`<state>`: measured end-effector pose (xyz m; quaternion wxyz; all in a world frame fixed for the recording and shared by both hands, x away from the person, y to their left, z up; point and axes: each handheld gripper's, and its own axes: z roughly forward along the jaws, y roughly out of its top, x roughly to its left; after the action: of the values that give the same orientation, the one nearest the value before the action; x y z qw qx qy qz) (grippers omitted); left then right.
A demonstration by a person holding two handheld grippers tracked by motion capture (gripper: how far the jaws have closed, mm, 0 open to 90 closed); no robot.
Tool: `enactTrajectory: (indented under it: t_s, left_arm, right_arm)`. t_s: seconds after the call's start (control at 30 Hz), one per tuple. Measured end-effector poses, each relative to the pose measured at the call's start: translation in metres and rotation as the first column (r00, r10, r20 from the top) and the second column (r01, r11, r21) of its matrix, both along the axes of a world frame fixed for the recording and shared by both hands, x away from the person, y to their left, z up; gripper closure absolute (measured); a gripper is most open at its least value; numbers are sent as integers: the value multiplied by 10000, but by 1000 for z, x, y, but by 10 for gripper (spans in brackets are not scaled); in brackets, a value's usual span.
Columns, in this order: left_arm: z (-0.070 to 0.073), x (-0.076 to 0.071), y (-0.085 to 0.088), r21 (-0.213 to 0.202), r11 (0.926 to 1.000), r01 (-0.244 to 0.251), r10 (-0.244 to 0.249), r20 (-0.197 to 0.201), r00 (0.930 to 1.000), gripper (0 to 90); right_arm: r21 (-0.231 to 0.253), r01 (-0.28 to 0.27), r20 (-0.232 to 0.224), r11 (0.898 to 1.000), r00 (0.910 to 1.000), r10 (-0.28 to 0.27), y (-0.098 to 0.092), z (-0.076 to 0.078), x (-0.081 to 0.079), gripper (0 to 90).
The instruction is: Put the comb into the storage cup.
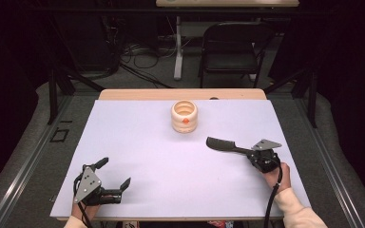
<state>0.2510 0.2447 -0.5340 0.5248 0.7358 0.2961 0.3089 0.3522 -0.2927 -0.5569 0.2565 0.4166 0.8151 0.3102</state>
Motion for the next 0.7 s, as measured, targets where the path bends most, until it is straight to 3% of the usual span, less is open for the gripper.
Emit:
enactTrajectory:
  t_s: [0.57, 0.7]
  left_arm:
    - [0, 0, 0, 3, 10000, -15, 15, 3, 10000, 2]
    - [1, 0, 1, 7, 10000, -32, 32, 18, 10000, 2]
  right_arm:
    - [79, 35, -64, 10000, 10000, -35, 1, 1, 2, 896]
    - [275, 38, 41, 9996, 10000, -39, -1, 5, -2, 818]
